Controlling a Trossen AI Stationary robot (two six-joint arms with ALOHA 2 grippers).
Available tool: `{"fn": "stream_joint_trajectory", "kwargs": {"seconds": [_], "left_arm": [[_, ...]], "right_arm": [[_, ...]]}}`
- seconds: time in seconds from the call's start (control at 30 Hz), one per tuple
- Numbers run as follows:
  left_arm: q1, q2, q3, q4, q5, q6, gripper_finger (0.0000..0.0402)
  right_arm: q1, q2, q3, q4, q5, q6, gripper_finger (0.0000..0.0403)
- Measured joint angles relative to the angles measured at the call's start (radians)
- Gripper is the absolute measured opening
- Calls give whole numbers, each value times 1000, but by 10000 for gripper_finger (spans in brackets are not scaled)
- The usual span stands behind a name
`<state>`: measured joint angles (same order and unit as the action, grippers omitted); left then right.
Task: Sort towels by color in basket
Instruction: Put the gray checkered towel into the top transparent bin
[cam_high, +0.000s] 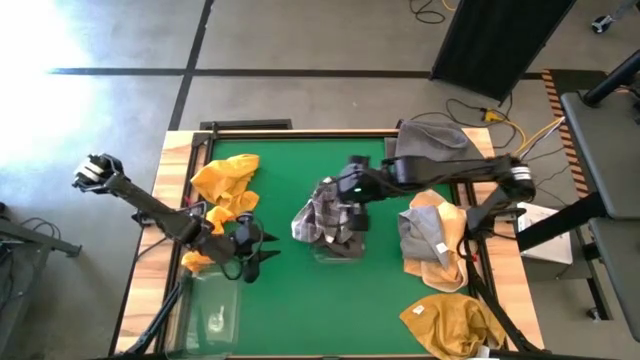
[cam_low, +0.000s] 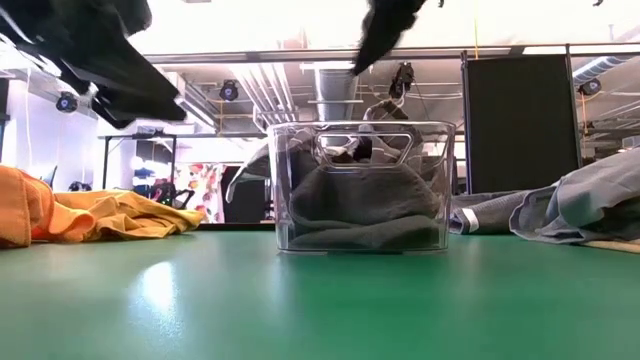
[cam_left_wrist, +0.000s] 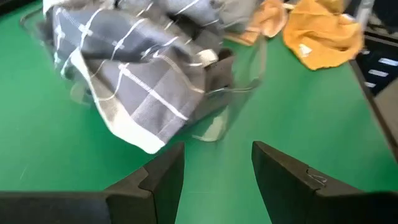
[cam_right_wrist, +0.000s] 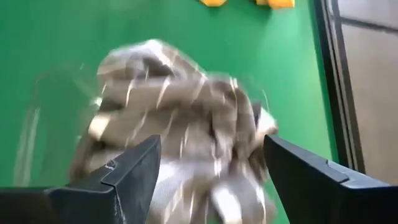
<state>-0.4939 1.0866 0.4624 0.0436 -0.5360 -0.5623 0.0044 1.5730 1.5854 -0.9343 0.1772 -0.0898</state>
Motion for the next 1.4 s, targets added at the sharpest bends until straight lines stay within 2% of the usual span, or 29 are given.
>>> {"fn": "stream_joint_trajectory", "kwargs": {"seconds": [0.17,0.33,0.47,0.57,0.7,0.8,0.97,1.13,1.27,1.4], "left_arm": [[106,85,0,-8,84,-5,167],[159,149,0,-5,98,17,158],[186,210,0,47,86,22,156],[202,261,0,159,75,65,155],[236,330,1,342,77,162,155],[263,357,17,375,84,212,155],[274,314,112,246,96,289,155],[283,263,253,-78,111,328,155],[335,274,314,-84,140,400,155],[421,339,335,-11,305,468,155]], "right_arm": [[-5,-24,-178,-2,0,68,282],[-8,32,-335,246,1,49,282],[-24,125,-357,433,-1,9,277],[-36,196,-354,534,0,-14,274],[-41,287,-350,581,7,-15,273],[-39,288,-346,573,17,-18,279],[-21,197,-335,523,1,-21,299],[-17,74,-331,516,-8,-45,324],[-18,-5,-332,502,-2,-74,340],[-17,-82,-319,507,-2,-80,345]]}}
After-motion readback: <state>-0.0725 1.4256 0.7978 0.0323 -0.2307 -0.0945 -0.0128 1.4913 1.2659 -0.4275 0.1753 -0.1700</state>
